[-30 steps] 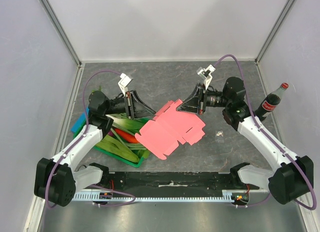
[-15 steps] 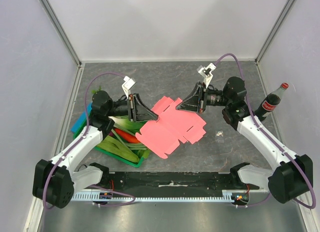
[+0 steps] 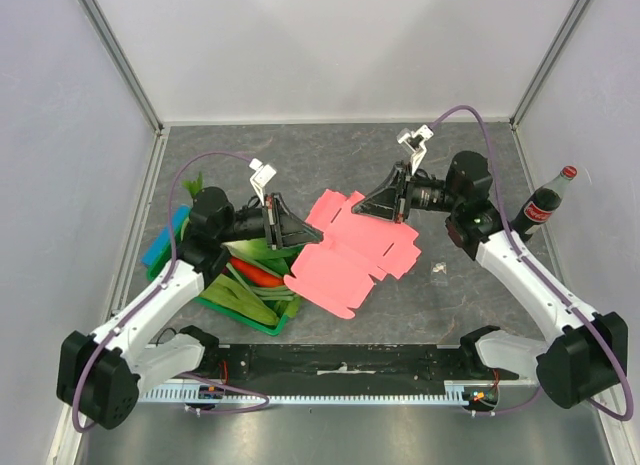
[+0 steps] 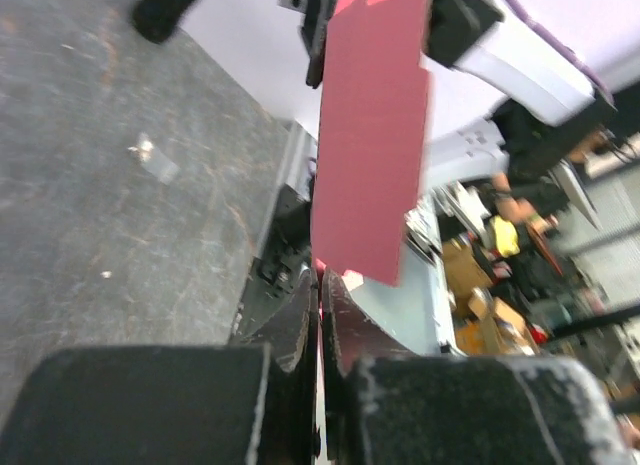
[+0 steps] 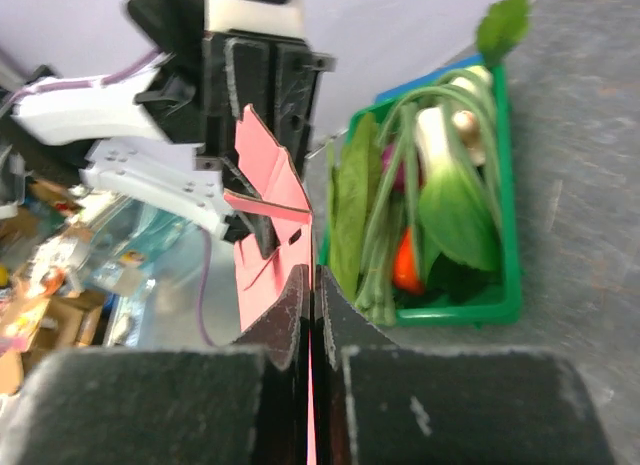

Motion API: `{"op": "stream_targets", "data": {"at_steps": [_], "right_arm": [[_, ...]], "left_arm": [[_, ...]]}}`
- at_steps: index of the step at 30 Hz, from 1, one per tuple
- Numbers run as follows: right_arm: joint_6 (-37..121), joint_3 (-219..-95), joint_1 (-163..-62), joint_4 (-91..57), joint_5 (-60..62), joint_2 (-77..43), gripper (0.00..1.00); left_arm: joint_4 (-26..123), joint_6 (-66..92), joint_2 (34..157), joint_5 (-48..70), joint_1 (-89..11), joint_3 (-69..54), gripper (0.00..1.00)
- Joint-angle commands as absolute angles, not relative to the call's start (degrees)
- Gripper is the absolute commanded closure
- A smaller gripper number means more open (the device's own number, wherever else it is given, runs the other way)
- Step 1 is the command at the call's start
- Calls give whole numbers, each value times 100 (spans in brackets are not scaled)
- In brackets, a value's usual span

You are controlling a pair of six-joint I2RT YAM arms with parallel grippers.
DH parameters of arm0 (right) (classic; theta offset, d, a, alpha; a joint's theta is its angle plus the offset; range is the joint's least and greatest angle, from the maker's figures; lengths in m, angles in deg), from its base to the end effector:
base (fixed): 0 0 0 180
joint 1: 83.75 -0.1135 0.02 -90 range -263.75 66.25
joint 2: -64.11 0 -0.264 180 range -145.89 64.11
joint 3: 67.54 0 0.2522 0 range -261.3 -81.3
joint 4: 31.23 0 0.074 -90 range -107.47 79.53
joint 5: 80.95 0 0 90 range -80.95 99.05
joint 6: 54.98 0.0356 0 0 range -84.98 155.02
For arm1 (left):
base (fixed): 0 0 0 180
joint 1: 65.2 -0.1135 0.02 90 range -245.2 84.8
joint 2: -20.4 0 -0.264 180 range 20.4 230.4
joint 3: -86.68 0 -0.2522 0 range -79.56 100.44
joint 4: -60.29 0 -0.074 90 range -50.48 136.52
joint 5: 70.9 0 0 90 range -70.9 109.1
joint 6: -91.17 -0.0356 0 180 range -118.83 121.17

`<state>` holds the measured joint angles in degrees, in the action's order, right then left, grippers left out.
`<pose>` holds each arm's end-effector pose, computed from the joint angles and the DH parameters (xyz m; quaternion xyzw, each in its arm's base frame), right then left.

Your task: Fold the paper box

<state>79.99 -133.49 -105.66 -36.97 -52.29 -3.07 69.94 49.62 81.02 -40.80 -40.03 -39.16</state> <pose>0.2301 0.1262 0.3586 -0.2504 0.6469 0.6370 0.3363 0.1976 -0.1269 0.3203 0.2351 0.6563 -0.6518 0.2984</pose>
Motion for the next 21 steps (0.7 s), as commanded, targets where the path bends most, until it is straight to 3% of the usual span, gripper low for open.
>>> {"op": "stream_targets", "data": {"at_steps": [1, 3, 6, 9, 14, 21], "right_arm": [[5395, -14150, -10748, -383, -4019, -234, 100], [4868, -14273, -10756, 79, -3651, -260, 100], [4523, -14257, -10756, 862, -3193, -251, 100], [4417, -14012, -10748, 1118, -2822, -111, 100], [4337, -13721, -10756, 1233, -2910, -137, 100], [4267, -13404, -10756, 1075, -2884, -199, 100]], "left_arm": [[5973, 4055, 7630, -2170, -3875, -3913, 86], [5700, 3906, 7525, -1426, -3875, -4009, 58], [5242, 3467, 6727, 23, -3682, -4333, 47], [5381, 3053, 6479, 389, -3463, -4414, 38], [5663, 3088, 7953, -628, -3374, -3757, 39], [6251, 2271, 9422, -936, -3013, -3280, 41]]}}
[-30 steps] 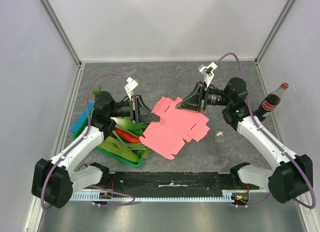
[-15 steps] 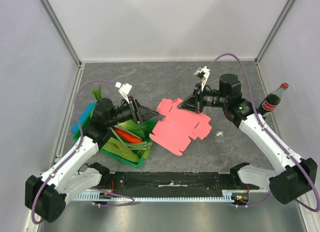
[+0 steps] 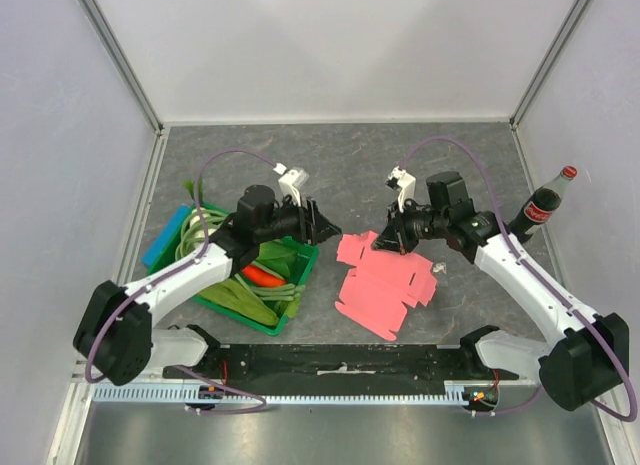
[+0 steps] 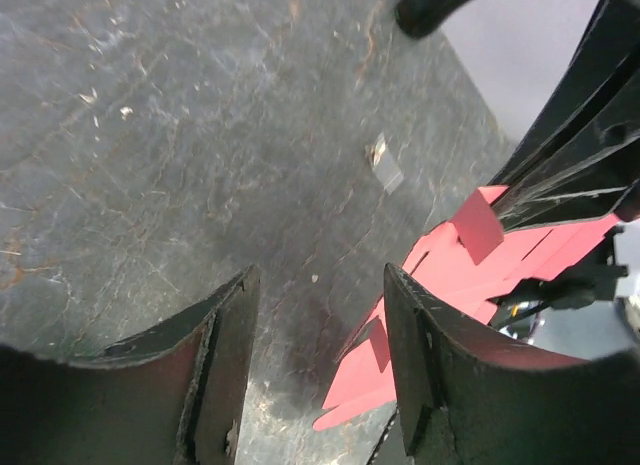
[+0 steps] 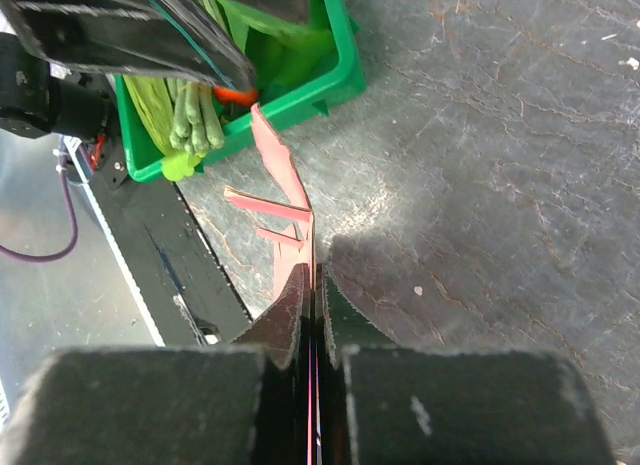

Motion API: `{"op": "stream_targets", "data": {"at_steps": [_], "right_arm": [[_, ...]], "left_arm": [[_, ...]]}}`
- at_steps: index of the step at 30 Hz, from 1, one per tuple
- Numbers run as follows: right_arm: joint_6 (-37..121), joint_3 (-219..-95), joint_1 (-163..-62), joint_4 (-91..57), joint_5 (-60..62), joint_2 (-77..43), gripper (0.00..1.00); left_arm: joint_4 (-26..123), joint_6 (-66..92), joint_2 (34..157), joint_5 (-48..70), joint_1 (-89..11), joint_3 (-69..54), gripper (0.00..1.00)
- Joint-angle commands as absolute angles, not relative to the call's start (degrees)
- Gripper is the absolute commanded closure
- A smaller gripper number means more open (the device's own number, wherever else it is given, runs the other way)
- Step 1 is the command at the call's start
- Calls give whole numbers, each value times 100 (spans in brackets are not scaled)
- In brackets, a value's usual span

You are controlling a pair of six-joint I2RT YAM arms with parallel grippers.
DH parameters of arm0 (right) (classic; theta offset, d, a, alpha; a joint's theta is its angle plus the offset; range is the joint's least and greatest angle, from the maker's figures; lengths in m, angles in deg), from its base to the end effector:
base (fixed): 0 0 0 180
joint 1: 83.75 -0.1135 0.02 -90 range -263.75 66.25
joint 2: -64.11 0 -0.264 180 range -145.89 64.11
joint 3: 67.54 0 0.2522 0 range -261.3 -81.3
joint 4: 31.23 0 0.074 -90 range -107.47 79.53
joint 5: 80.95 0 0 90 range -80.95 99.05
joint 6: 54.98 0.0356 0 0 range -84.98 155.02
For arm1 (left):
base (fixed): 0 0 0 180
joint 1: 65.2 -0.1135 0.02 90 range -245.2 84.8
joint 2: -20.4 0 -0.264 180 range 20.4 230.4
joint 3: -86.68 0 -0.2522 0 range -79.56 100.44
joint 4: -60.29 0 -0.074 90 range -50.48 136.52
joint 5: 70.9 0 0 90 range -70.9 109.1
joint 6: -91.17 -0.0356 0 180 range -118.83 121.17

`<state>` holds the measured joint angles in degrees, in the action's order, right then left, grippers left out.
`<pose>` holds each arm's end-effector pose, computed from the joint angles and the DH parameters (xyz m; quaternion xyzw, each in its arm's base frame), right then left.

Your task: Fold the paper box

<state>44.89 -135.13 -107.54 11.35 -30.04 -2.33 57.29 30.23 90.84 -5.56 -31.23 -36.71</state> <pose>0.2131 0.1185 0.2933 -0.2407 0.8360 0.4041 0.2827 0.2225 -0.1678 0.2712 0.1608 0.7783 -0.4505 0.4068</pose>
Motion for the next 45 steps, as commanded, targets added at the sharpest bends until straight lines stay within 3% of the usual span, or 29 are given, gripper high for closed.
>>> {"op": "stream_targets", "data": {"at_steps": [1, 7, 11, 16, 20, 25, 34, 40, 45], "right_arm": [[4258, -13369, -10756, 1014, -2770, -207, 100], [4206, -12868, -11150, -119, -1849, -269, 100], [3890, -12202, -11661, -1024, -31, -208, 100], [3223, -11646, -12241, -2027, 1806, -207, 100], [3045, -11567, -12251, -2256, 1565, -497, 100], [3028, -11585, -12259, -2283, 1230, -647, 100], [3001, -11620, -12251, -2274, 914, -752, 100], [3019, -11637, -12242, -2283, 685, -761, 100], [3045, -11655, -12224, -2292, 606, -770, 100]], "left_arm": [[6391, 2288, 9597, -1016, -3005, -3315, 42], [7017, 2428, 10012, -939, -2899, -3675, 44], [6692, 3392, 9566, 964, -2855, -3991, 47], [6946, 4053, 9204, 698, -2820, -4168, 48], [6947, 3231, 9493, 372, -2461, -3887, 47], [7700, 2420, 10046, 1117, -1845, -3938, 48], [7869, 1392, 10627, 1743, -1809, -3632, 50], [7913, 1057, 10891, 874, -1818, -3544, 56], [7791, 961, 11119, 803, -1818, -3378, 62]]}}
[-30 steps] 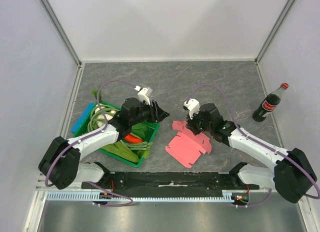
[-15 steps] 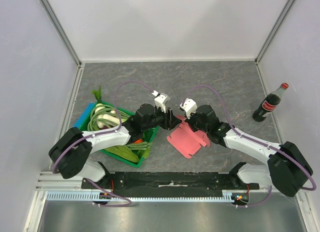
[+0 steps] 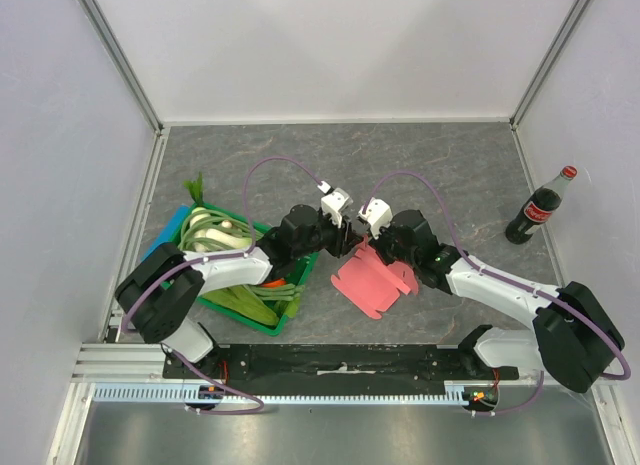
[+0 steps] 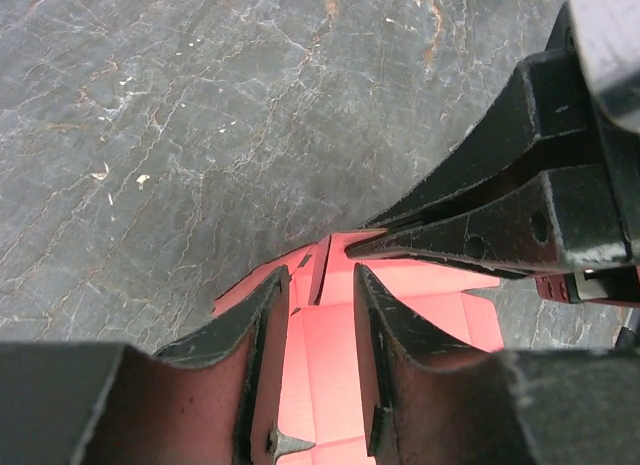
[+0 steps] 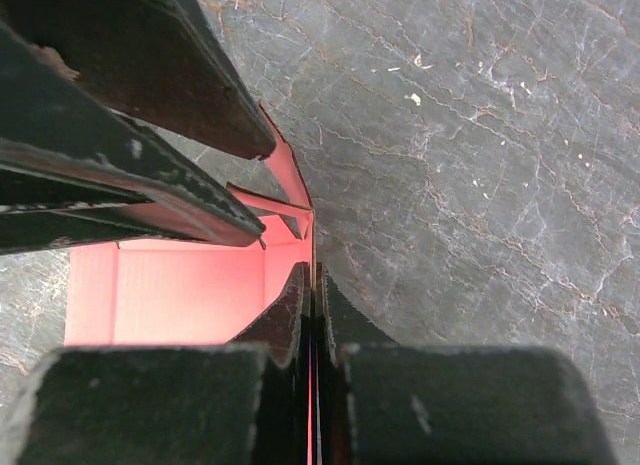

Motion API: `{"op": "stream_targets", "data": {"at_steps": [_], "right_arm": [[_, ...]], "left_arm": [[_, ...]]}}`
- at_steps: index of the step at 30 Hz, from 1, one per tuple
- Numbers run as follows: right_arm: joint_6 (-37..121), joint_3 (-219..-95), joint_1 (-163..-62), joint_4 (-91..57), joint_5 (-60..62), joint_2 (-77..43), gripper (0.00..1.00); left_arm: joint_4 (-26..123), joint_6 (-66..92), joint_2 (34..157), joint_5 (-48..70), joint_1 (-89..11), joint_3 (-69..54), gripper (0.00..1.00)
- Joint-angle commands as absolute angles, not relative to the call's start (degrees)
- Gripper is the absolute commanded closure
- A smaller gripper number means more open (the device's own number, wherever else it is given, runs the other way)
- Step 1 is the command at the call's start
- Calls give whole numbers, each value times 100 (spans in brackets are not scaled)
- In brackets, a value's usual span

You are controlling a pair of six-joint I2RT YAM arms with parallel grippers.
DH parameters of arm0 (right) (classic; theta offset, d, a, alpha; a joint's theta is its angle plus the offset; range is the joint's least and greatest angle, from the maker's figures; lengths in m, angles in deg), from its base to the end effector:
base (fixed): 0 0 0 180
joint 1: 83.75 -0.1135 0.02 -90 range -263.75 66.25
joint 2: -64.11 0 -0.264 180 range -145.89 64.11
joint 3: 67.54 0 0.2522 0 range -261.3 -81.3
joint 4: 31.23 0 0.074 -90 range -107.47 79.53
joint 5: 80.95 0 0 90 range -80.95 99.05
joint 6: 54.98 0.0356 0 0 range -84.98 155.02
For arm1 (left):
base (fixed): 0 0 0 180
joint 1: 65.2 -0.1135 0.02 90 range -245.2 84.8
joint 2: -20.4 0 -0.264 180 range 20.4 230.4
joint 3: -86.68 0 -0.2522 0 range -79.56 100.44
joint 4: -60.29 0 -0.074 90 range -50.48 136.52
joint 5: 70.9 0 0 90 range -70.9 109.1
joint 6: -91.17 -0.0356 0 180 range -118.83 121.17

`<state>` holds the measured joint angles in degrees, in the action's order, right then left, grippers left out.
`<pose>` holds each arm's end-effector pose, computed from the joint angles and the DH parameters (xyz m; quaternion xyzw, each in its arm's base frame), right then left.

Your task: Fold the paper box

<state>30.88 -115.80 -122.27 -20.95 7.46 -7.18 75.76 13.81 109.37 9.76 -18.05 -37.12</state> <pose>0.2020 0.1621 0.2047 -0.3262 0.8173 0.1520 0.4499 0.2212 -0.2470 0.2085 0.2842 0.7523 -0.3513 0.4795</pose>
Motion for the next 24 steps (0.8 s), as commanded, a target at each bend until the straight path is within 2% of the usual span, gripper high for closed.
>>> {"op": "stream_targets", "data": {"at_steps": [1, 4, 11, 14, 15, 18, 19, 20, 24], "right_arm": [[3045, -11655, -12224, -2292, 597, -770, 100], [3054, -11663, -12215, -2300, 527, -779, 100], [3133, -11751, -12180, -2274, 518, -858, 100], [3431, -11883, -12137, -2143, 868, -910, 98], [3493, -11979, -12110, -1994, 1070, -945, 69], [4441, -12725, -12066, -652, 2159, -1130, 33], [4834, -13092, -12040, 48, 2292, -1182, 29], [5065, -13253, -12031, 360, 2354, -1200, 19], [6391, -13973, -11725, 1705, 2512, -1148, 15]], "left_arm": [[7764, 943, 11163, 794, -1809, -3351, 63], [7773, 908, 11312, 794, -1818, -3254, 69], [7641, 855, 11506, 1040, -1800, -3157, 98], [7746, 916, 11401, 1364, -1792, -3306, 98], [7859, 986, 11375, 1539, -1774, -3376, 98], [8140, 1224, 11287, 2409, -1678, -3560, 98], [8351, 1233, 11278, 2681, -1651, -3588, 98], [8405, 1311, 11295, 2875, -1625, -3614, 98], [8642, 1479, 11348, 3763, -1441, -3658, 98]]}}
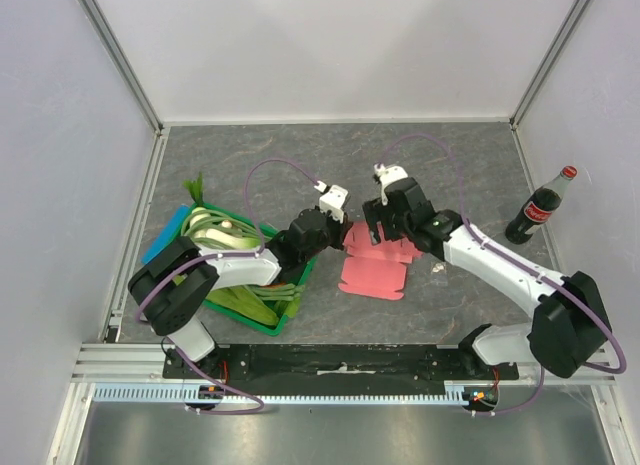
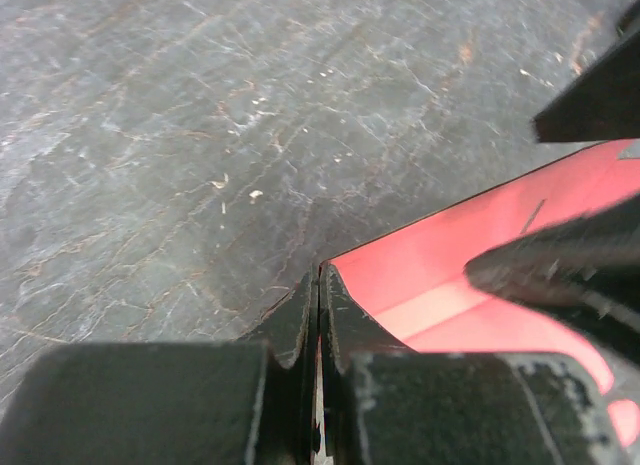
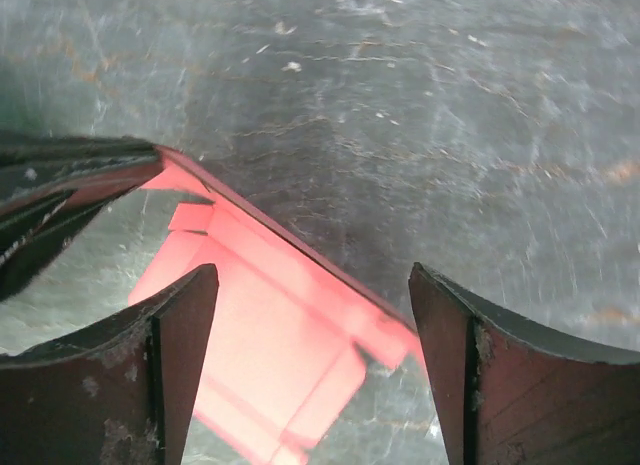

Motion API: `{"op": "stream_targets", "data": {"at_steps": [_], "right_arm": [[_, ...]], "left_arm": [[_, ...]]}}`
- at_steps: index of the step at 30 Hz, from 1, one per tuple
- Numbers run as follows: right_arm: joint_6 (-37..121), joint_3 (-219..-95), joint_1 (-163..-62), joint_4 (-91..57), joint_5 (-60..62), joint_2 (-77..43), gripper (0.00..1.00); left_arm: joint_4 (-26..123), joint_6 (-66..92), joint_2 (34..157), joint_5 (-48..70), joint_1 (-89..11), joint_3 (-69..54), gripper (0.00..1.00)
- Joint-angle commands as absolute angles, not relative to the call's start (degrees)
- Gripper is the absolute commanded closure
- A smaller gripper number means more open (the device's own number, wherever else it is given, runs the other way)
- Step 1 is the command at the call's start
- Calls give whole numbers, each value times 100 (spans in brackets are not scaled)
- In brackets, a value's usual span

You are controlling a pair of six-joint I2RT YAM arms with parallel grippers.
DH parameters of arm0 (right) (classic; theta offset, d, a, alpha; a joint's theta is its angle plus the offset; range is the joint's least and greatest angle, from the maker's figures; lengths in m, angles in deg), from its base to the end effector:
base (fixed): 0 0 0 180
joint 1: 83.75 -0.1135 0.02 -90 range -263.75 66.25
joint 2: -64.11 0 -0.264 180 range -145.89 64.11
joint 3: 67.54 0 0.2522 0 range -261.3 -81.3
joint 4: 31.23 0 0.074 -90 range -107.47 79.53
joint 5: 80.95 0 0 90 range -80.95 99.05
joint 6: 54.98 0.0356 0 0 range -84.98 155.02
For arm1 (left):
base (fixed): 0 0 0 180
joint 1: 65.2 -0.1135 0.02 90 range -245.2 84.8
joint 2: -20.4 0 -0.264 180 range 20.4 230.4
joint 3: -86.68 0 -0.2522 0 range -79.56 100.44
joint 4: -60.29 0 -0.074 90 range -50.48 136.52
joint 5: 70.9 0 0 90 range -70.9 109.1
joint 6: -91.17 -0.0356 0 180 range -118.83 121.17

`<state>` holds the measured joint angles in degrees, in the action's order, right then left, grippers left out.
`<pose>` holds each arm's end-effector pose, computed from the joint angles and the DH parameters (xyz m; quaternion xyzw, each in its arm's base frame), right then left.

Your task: Fold the paper box

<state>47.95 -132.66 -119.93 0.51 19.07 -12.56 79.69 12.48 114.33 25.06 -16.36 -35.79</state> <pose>0.2342 0.1636 0.2451 -0.1504 0.9028 0.0912 0.3925 0.2303 -0.2578 0.1952 0.2290 0.7700 -0.2615 0.5350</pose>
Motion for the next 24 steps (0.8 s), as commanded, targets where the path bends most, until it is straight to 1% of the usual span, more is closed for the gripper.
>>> {"op": "stream_targets", "data": {"at_steps": [1, 2, 4, 5, 8, 9, 11, 13, 14, 15, 16, 20, 24], "right_arm": [[6751, -14036, -11654, 2012, 2583, -1026, 11], [7511, -14080, -11566, 2102, 2514, -955, 11], [8393, -14125, -11311, 2165, 2225, -815, 11], [9007, -14081, -11223, 1999, 1562, -770, 12], [10562, -13730, -11178, 1191, 986, -542, 16], [10838, -13529, -11178, 667, 984, -463, 16], [11645, -13378, -11091, 347, 914, -497, 28], [12070, -13246, -10977, -163, 458, -664, 33], [12246, -13237, -10950, -269, 370, -717, 34], [12569, -13211, -10950, -418, 369, -769, 35], [12695, -13167, -10950, -524, 403, -796, 39], [13205, -12921, -10897, -928, 518, -884, 46], [13381, -12956, -10880, -1148, 316, -1243, 48]], "left_arm": [[8886, 1444, 11365, 4087, -1397, -3676, 98], [8976, 1314, 11383, 4273, -1335, -3693, 98], [9099, 1199, 11444, 4764, -1159, -3658, 98], [9161, 1076, 11471, 4828, -1124, -3641, 98], [9179, 1005, 11541, 5101, -1018, -3579, 98], [9188, 1005, 11533, 5101, -1010, -3588, 98], [9257, 996, 11532, 5101, -983, -3649, 98], [9284, 944, 11559, 5171, -974, -3658, 98], [9302, 900, 11568, 5215, -974, -3667, 98], [9328, 864, 11576, 5285, -966, -3676, 98], [9372, 777, 11594, 5294, -966, -3702, 98], [9574, 618, 11585, 5320, -948, -3772, 98], [9723, 521, 11620, 5338, -904, -3807, 98]]}}
